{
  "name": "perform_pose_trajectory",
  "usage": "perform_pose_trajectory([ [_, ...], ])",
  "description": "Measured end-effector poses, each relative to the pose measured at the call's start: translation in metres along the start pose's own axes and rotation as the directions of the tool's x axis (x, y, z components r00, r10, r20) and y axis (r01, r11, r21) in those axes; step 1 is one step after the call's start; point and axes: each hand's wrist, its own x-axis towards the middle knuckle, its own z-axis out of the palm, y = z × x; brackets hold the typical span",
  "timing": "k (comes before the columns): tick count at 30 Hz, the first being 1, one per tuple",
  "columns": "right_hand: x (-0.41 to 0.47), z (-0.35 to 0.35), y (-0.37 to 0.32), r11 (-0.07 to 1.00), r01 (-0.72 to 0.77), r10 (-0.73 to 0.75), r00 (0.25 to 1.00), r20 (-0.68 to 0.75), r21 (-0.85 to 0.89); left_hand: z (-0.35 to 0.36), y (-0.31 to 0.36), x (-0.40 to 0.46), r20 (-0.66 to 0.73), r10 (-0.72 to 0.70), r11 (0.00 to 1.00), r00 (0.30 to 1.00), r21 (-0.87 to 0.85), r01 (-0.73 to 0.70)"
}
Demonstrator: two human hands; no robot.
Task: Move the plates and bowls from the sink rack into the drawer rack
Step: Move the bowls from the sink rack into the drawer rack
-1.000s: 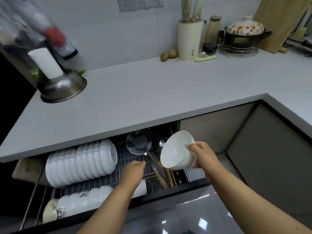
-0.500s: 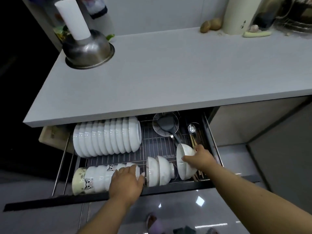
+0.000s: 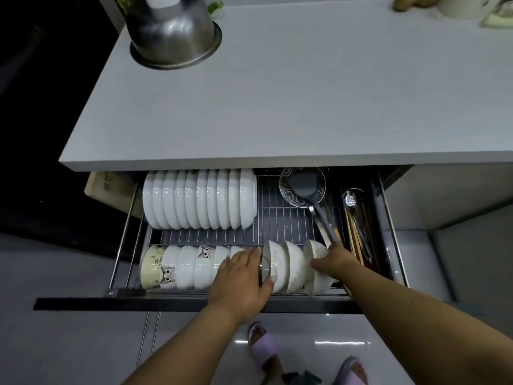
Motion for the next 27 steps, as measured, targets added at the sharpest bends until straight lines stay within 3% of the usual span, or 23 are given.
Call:
perform_pose_trajectory([
  [7, 0.009, 0.012, -0.003, 1.0, 0.003, -0.001, 0.996, 0.087, -0.018, 0.004, -0.002, 0.0, -0.03, 0.007, 1.0, 1.0, -0.025, -0.008],
  [16, 0.012, 0.015, 0.0, 0.998, 0.059, -0.057, 0.993, 0.101, -0.019, 0.004, -0.001, 0.0, -0.057, 0.005, 0.999, 0.998, -0.033, -0.007],
  [21, 0.005, 0.011, 0.0, 0.995, 0.098, -0.097, 0.995, 0.034, -0.025, 0.004, 0.0, 0.001, -0.073, 0.002, 1.0, 0.997, -0.02, -0.003],
  [27, -0.025, -0.001, -0.002, 0.949, 0.29, -0.303, 0.947, -0.106, -0.124, 0.001, 0.002, 0.003, -0.105, -0.005, 1.0, 0.994, -0.007, 0.004],
])
